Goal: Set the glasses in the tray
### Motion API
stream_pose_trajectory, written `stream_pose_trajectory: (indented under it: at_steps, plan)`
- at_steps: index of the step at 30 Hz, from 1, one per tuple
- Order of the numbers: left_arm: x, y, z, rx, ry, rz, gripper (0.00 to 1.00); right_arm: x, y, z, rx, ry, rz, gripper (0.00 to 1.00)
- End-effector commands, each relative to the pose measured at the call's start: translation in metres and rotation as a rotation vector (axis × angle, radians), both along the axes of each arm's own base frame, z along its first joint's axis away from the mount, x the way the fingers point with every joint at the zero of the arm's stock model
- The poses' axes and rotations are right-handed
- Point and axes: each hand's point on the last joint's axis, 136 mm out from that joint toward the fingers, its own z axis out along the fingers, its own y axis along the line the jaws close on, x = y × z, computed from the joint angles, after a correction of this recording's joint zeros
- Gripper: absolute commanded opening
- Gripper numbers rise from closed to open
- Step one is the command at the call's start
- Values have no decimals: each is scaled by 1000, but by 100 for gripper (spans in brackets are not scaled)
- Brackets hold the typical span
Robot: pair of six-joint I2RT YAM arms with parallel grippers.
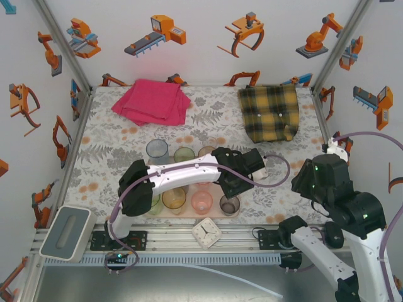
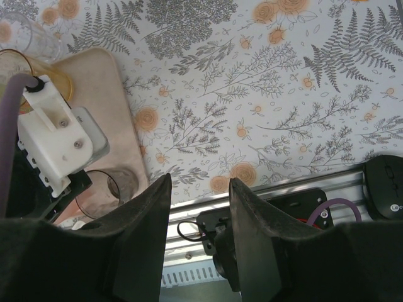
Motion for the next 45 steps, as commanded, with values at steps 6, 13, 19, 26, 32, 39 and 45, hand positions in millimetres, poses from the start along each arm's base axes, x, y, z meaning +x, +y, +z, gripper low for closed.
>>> stream_pose_trajectory:
  at_steps: [6, 13, 19, 26, 32, 39, 45]
  plan:
    - [14, 4, 62, -93, -55, -4, 39, -1, -4, 20, 15, -61, -19, 42]
    - [45, 8, 112, -171, -117, 26, 41, -1, -6, 30, 14, -82, -28, 42]
    - [104, 42, 183, -274, -260, 125, 45, 10, -1, 39, -25, -75, 8, 45]
    - [169, 139, 254, -364, -418, 334, 61, 48, 25, 67, -65, -58, 121, 49]
    - [208, 232, 267, -410, -440, 569, 70, 97, 72, 73, -33, -45, 290, 49]
    - [215, 298, 225, -335, -398, 719, 76, 164, 121, 62, -28, 1, 434, 50]
    - [226, 333, 191, -300, -321, 821, 78, 223, 160, 35, -23, 79, 538, 51]
